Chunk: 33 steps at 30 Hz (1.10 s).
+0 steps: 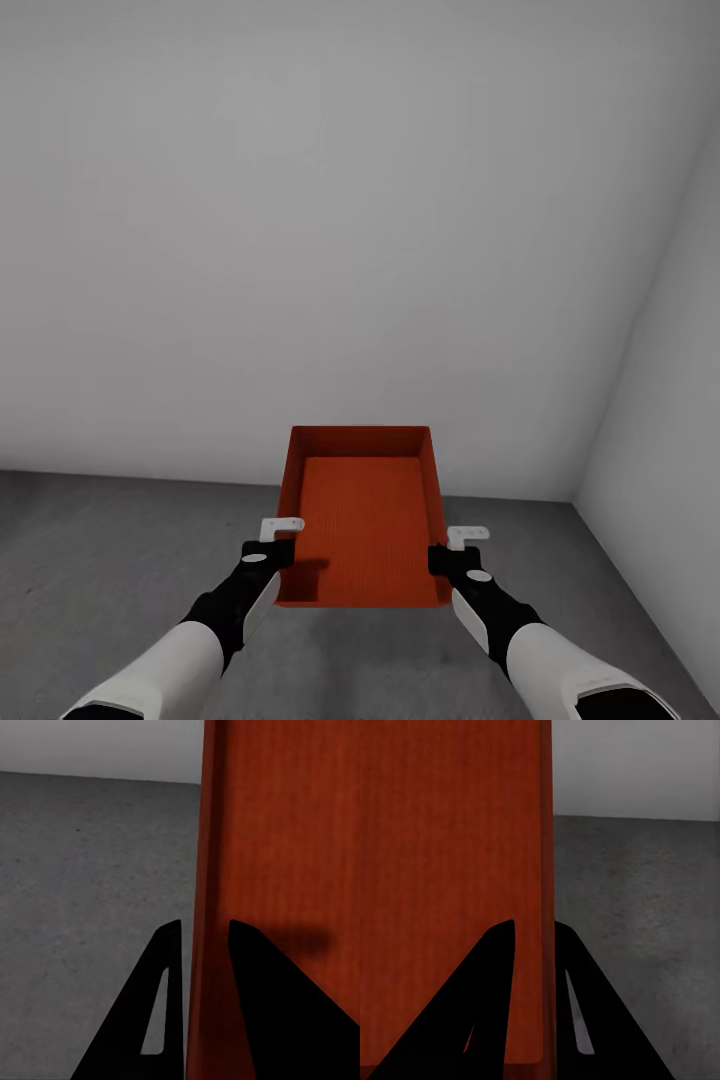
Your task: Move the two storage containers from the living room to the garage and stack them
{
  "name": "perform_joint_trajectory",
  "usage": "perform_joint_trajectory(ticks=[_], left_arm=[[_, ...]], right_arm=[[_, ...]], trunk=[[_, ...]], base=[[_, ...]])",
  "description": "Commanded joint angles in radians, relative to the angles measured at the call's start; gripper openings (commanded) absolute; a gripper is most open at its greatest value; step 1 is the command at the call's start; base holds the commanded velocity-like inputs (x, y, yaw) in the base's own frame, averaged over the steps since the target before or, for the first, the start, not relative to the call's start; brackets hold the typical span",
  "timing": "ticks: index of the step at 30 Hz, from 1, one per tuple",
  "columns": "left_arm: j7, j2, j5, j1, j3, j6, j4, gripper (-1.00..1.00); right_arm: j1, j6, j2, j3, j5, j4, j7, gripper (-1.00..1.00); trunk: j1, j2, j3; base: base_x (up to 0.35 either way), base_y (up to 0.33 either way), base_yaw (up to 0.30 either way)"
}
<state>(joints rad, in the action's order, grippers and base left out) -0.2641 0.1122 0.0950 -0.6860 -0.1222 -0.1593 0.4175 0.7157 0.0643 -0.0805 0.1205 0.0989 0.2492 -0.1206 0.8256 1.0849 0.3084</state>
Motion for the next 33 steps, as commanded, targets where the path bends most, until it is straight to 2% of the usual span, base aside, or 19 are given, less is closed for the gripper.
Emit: perform_joint_trajectory(ticks=[1, 33], left_arm=[[-0.014, -0.011, -0.011, -0.001, 0.053, 0.003, 0.006, -1.0], [-0.014, -0.011, -0.011, -0.001, 0.053, 0.003, 0.006, -1.0]], right_arm=[[0.001, 0.005, 0.002, -0.018, 0.016, -0.003, -0.002, -1.0], [0.001, 0.003, 0.001, -0.018, 0.016, -0.003, -0.002, -1.0]], trunk=[[0.004, 0.008, 0.006], [0.127, 0.232, 0.158]], base=[[0.0, 0.0, 0.0], [0.0, 0.0, 0.0]])
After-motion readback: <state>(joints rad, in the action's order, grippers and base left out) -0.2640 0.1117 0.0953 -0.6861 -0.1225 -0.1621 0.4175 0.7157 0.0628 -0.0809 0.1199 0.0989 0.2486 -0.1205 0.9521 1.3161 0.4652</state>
